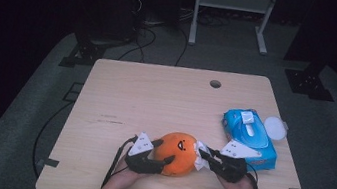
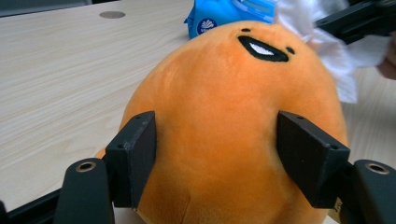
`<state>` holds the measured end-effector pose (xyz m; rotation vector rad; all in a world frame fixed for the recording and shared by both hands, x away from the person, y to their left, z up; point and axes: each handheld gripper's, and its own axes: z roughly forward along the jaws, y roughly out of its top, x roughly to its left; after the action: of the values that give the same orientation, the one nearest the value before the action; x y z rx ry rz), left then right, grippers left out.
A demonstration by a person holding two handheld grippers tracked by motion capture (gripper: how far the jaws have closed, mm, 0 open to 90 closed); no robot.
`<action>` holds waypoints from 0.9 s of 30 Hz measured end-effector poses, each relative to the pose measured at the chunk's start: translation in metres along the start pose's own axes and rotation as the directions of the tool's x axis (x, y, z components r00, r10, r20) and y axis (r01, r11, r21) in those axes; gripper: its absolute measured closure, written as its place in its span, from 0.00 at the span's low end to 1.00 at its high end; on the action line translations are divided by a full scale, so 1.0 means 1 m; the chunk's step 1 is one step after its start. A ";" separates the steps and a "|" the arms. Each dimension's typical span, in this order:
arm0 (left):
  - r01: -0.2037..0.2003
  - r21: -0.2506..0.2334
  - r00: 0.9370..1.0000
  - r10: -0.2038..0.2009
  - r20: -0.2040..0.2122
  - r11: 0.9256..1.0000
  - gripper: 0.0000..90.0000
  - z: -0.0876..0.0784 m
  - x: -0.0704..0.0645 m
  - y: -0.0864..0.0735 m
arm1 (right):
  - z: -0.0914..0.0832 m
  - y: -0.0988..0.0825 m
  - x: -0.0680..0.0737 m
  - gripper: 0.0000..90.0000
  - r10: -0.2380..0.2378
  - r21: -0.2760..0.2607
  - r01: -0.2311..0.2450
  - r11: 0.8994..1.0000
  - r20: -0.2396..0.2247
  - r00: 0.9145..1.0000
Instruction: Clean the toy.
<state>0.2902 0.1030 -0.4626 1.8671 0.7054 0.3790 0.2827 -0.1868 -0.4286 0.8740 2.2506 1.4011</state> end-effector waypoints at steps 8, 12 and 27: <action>0.007 -0.003 1.000 -0.007 0.002 1.000 0.34 -0.002 0.000 -0.001 | 0.004 0.011 0.030 0.87 -0.105 0.000 0.105 0.994 -0.044 0.993; -0.001 -0.005 1.000 0.001 -0.003 1.000 0.34 0.000 -0.001 -0.001 | 0.003 0.003 0.006 0.87 -0.037 0.009 0.036 0.999 0.012 0.999; -0.038 -0.010 0.999 0.037 -0.010 0.999 0.33 0.000 -0.012 0.000 | 0.003 0.008 0.016 0.87 -0.079 -0.013 0.079 0.997 0.004 0.997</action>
<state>0.2809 0.0961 -0.4619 1.8722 0.6743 0.4150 0.2749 -0.1712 -0.4224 0.7745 2.2450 1.3762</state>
